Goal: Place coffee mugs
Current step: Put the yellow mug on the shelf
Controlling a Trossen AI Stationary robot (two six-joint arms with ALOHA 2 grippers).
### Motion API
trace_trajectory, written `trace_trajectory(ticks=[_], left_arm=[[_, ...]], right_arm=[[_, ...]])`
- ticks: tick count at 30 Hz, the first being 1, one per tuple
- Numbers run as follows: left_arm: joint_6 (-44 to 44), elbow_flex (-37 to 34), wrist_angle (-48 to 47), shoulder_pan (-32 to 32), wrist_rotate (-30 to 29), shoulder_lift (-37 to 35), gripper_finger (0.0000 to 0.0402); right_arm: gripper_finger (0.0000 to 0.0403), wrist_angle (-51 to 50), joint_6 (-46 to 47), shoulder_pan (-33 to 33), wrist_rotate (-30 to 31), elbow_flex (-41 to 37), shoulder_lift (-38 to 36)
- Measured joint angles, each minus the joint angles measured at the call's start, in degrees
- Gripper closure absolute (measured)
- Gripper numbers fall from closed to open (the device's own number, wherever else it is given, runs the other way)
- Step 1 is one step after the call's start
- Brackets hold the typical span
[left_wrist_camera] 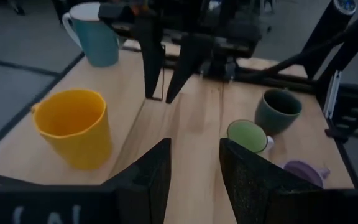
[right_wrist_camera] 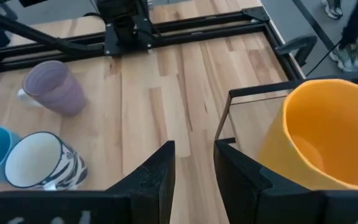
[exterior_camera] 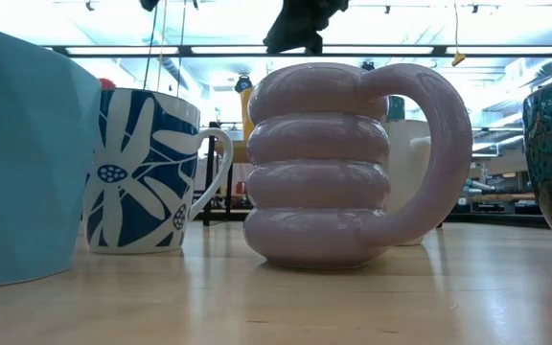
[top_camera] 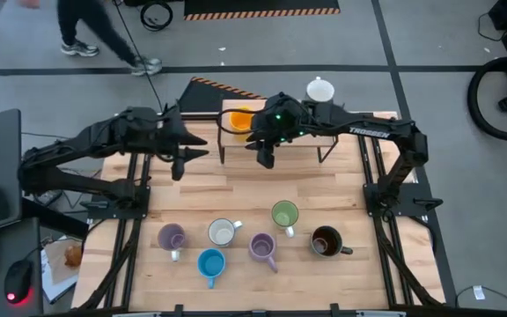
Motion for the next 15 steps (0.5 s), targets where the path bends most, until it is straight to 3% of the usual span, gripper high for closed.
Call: trace_trajectory(ticks=[10,15], left_arm=[[-6.80,-17.09,12.00,5.57,0.01,-10.91,0.0261],[-12.12,-21.73,14.81,8.79,-0.05,-13.83,0.0261]], right_arm=[[0.0286,2.00,-7.02,-2.58,1.93,0.48,0.07],[0.0286,6.18,-10.98,-5.63,-1.81,0.45,1.64]])
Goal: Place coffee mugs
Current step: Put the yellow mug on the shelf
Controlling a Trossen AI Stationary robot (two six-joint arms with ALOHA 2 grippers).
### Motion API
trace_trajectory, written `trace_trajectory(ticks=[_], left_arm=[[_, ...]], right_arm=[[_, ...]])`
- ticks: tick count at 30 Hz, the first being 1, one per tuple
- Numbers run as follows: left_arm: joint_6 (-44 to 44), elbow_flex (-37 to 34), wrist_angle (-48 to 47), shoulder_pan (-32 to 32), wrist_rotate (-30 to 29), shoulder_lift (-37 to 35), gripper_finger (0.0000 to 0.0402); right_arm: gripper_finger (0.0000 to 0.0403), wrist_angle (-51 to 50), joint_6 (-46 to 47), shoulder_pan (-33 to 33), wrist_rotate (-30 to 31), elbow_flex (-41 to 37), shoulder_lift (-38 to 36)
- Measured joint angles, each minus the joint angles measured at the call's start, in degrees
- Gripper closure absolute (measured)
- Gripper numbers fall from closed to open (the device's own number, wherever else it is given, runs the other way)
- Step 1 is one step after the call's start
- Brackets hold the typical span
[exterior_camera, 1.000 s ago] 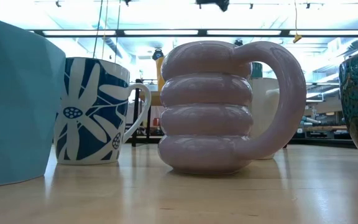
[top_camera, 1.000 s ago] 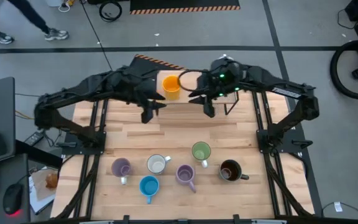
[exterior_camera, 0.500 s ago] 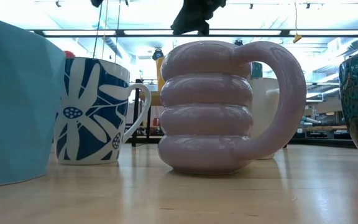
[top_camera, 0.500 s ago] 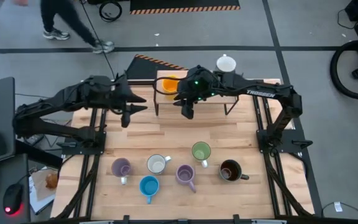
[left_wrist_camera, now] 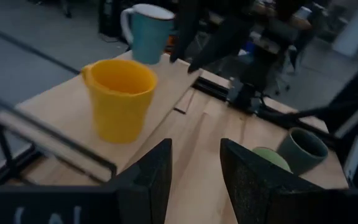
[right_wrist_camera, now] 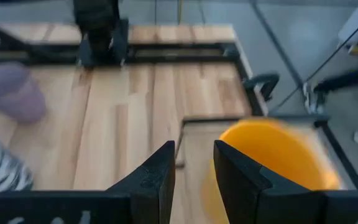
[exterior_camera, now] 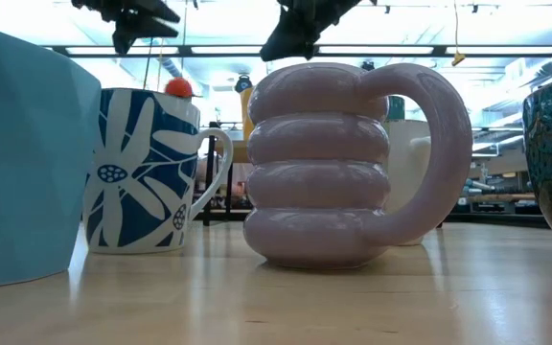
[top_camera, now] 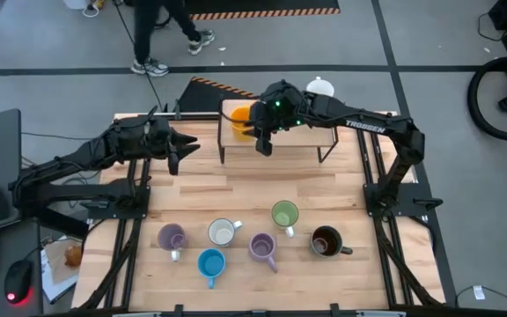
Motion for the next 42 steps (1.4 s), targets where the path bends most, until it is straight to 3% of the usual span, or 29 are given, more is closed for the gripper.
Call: trace_trajectory(ticks=[11,23,34,42], left_arm=[[-1.41,-0.15,0.03,4.69,-0.36,-0.41,0.0261],[-1.41,-0.13,0.03,6.57,-0.34,-0.39,0.0261],[-0.80,-0.13,0.01,6.57,-0.30,-0.32,0.0261],[-0.80,-0.13,0.01,6.57,-0.30,-0.32,0.0261]], right_arm=[[0.0285,-0.06,-4.20,-2.88,-3.86,0.10,2.36],[0.0243,-0.49,-8.00,-3.38,-4.23,0.01,3.89],[0.0253,-1.33,-11.02,-4.85,-5.35,-1.13,3.94],[0.0274,-2.25,-13.43,-5.55,-2.59,-1.13,3.94]])
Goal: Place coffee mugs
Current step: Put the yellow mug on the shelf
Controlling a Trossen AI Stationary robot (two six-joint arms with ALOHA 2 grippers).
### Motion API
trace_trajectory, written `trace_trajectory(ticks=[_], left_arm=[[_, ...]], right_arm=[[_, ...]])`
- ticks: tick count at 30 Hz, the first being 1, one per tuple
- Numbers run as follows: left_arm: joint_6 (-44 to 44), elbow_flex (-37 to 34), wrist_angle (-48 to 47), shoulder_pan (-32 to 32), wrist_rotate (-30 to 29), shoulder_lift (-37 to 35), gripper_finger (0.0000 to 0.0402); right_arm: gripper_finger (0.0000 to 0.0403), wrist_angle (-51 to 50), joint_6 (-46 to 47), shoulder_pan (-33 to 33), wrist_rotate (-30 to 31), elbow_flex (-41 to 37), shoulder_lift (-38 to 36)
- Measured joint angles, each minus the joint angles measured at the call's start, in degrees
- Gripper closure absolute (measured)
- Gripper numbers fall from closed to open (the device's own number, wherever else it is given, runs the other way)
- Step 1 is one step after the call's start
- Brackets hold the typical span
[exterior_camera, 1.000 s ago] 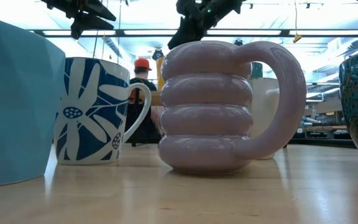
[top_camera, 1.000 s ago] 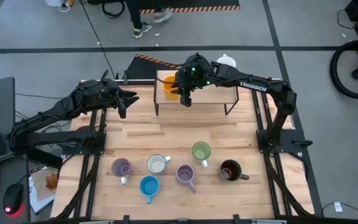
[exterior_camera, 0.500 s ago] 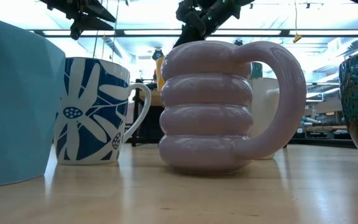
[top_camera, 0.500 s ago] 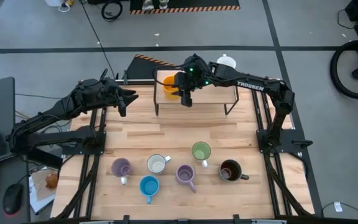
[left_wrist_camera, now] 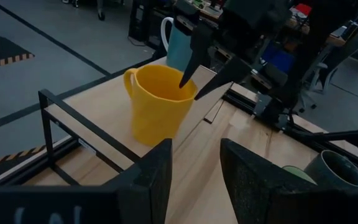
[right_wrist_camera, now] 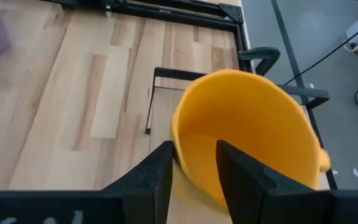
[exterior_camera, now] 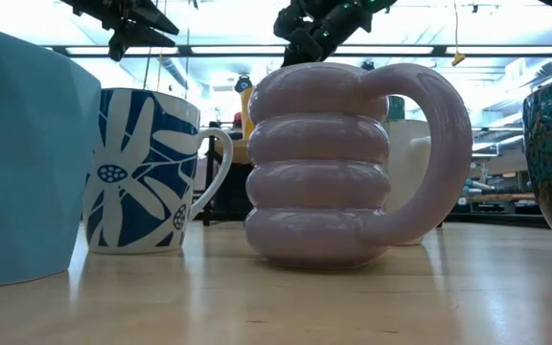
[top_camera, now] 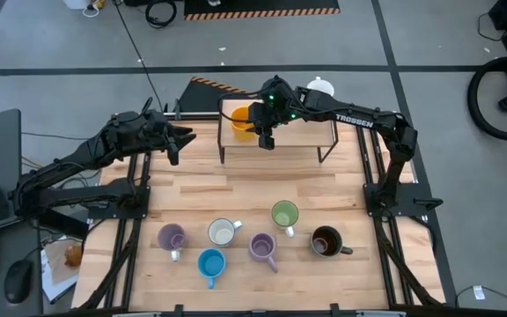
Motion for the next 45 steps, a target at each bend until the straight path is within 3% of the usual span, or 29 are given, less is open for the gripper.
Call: trace_trajectory(ticks=[27,38,45], left_arm=[[-0.66,0.02,0.00,-0.02,0.00,0.00,0.0261],[-0.63,0.04,0.00,-0.02,0.00,0.02,0.0261],[-1.62,0.09,1.94,-0.02,0.00,0.70,0.0261]], right_arm=[[0.0285,-9.27,0.17,-4.78,2.20,2.46,-0.28],[0.0295,-9.12,-0.47,-5.56,-1.23,4.63,-0.44],[0.0298,-6.66,3.77,-5.17,-3.70,5.31,-0.32]])
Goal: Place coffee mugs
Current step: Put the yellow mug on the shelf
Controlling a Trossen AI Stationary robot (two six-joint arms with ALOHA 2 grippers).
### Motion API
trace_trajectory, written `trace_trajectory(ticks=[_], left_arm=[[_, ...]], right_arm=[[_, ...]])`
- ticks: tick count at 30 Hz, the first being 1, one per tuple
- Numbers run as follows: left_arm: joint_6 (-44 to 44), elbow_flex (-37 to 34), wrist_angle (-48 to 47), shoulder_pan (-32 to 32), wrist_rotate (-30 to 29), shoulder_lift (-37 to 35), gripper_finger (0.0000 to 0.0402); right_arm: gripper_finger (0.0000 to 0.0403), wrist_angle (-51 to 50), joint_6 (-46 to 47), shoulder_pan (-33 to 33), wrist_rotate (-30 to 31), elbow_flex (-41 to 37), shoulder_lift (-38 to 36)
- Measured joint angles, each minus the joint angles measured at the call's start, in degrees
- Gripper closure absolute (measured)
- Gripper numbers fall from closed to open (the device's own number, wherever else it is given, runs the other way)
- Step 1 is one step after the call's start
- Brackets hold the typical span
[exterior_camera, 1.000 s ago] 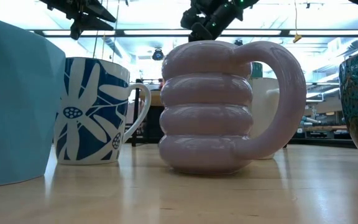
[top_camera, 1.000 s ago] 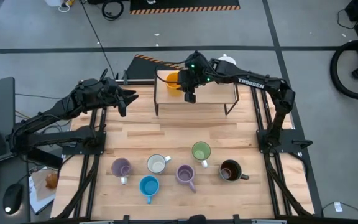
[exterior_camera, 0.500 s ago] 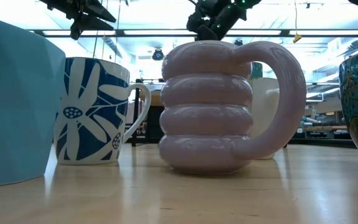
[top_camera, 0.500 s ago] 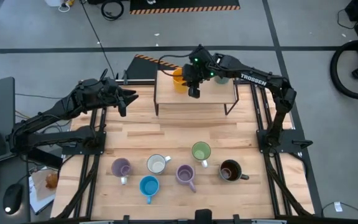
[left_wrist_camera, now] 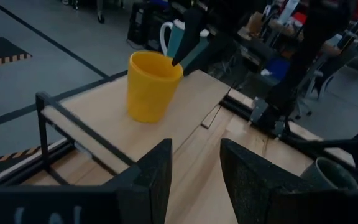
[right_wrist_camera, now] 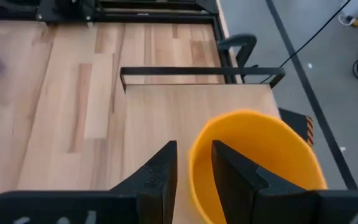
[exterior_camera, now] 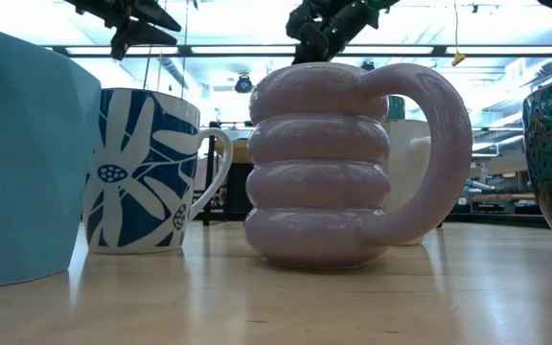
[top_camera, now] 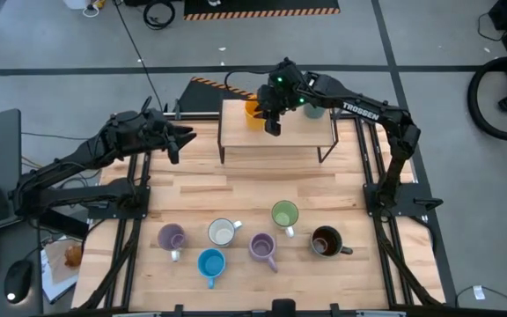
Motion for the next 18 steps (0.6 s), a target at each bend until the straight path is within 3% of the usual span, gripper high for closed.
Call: trace_trajectory(ticks=[18], left_arm=[[-0.02,0.00,2.21,-0.13,0.07,3.85,0.0261]], right_arm=[[0.0298,-1.81,-0.52,0.56,1.47,-0.44,0.23]])
